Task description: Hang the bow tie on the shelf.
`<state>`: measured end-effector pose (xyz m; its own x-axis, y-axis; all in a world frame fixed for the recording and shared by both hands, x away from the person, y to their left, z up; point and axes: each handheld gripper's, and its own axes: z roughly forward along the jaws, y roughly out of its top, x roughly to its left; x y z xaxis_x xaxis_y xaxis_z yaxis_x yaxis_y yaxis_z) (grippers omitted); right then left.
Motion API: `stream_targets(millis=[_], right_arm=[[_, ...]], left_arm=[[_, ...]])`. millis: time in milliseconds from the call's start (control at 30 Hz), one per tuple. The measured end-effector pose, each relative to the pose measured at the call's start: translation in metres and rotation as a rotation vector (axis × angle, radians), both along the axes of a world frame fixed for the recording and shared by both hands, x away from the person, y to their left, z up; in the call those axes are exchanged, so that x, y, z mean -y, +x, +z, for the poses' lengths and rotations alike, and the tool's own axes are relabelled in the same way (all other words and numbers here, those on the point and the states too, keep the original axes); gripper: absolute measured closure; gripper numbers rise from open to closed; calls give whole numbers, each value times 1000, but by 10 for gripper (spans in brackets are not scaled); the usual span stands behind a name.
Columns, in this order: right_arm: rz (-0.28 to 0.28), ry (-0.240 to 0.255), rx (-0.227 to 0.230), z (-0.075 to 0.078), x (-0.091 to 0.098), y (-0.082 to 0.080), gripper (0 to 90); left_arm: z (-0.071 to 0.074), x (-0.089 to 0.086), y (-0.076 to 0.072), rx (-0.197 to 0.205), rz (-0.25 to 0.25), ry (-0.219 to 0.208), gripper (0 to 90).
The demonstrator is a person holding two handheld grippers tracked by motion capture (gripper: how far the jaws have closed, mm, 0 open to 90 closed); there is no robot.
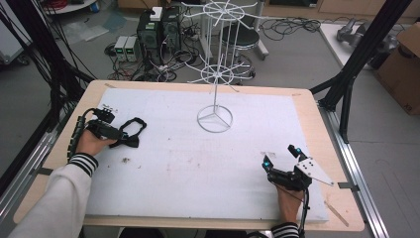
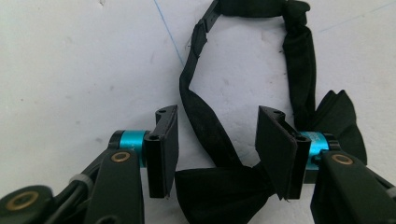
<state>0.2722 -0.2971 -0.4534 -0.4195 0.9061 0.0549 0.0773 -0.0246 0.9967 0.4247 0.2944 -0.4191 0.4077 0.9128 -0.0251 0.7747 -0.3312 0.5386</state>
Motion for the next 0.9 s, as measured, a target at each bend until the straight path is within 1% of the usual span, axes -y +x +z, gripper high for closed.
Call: stream_targets(millis=[33,67,100,300,400,533,567,600,633,667,733,767,800,867,900], right_arm=[[0,-2,0,0,0,0,7],[0,-2,0,0,0,0,7],[0,0,0,0,0,0,7],[1,1,-1,0,0,0,7],[0,0,0,0,0,0,7],[0,1,0,0,0,0,7],[0,1,-1,0,0,0,7],[0,0,0,0,0,0,7],[0,1,0,0,0,0,7],[0,0,-1,0,0,0,7],[0,1,0,0,0,0,7],[-1,-1,0,0,0,0,7],[-1,-1,0,0,0,0,7],[0,0,1,0,0,0,7],[-1,-2,1,0,0,0,7]], left_arm=[[-1,0,0,-4,-1,0,530],[-1,0,0,-4,-1,0,534],[-2,0,1,-10,1,9,544],[-1,-2,1,-5,6,2,595],[-1,-3,2,-3,8,6,625],[-1,-2,1,2,5,22,692],[-1,0,1,5,-7,31,714],[-1,0,1,5,-7,31,734],[-1,1,0,5,-15,36,757],[-1,2,0,4,-25,33,789],[0,3,-1,8,-29,38,839],[0,4,-1,11,-34,48,865],[0,4,-1,18,-35,51,872],[0,4,-1,13,-43,51,877],[1,4,-2,19,-45,56,879]])
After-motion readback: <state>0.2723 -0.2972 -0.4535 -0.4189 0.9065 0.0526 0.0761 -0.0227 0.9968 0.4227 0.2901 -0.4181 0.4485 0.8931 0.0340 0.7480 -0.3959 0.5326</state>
